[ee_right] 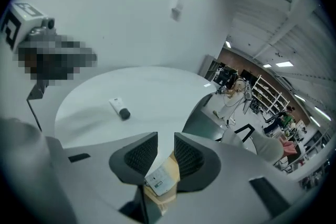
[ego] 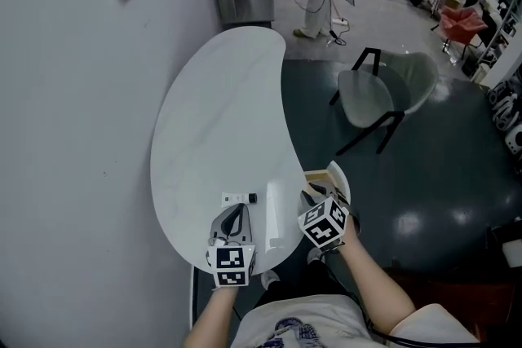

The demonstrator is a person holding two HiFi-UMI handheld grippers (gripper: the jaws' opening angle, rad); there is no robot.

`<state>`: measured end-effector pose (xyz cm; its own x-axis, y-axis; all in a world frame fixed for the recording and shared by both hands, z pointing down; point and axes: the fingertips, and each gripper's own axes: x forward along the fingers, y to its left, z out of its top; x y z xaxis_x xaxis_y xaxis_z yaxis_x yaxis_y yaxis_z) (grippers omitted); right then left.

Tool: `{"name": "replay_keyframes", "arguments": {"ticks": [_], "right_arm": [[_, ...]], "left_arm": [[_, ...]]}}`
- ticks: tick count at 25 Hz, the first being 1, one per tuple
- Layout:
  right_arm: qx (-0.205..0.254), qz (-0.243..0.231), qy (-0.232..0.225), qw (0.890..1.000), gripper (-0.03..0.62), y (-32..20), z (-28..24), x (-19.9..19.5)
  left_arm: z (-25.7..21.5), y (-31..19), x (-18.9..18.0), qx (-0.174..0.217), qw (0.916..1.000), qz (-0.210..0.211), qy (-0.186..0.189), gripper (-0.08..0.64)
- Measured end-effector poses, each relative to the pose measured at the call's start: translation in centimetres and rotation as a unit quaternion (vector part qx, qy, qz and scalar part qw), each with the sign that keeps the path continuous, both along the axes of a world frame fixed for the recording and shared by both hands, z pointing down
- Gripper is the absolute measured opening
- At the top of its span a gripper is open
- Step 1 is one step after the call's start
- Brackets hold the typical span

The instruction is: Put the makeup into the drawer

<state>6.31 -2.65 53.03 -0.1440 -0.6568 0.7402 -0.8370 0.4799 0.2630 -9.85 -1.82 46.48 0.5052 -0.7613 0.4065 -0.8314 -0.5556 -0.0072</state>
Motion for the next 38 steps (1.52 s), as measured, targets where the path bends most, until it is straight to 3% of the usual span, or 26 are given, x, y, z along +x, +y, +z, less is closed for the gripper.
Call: {"name": "replay_keyframes", "arguments": {"ticks": [7,15,38], "right_arm": [[0.043,0.018,-0.069,0.997,0.107,0.9,-5.3,-4.8],[0.077,0.025,-0.155,0.985,0.084,1.2,-9.4,-9.8],[0.170,0.047,-0.189,0.966,0.025,3.1,-14.0,-11.5]], "left_arm": [[-2.3,0.4,-3.9,0.011,0.9997,-0.019,0.011,0.041],[-5.4,0.4,-6.9,0.033,0.9985,-0.035,0.028,0.041],[-7.0,2.6,-10.0,0.041,0.9970,-0.057,0.034,0.041]]}}
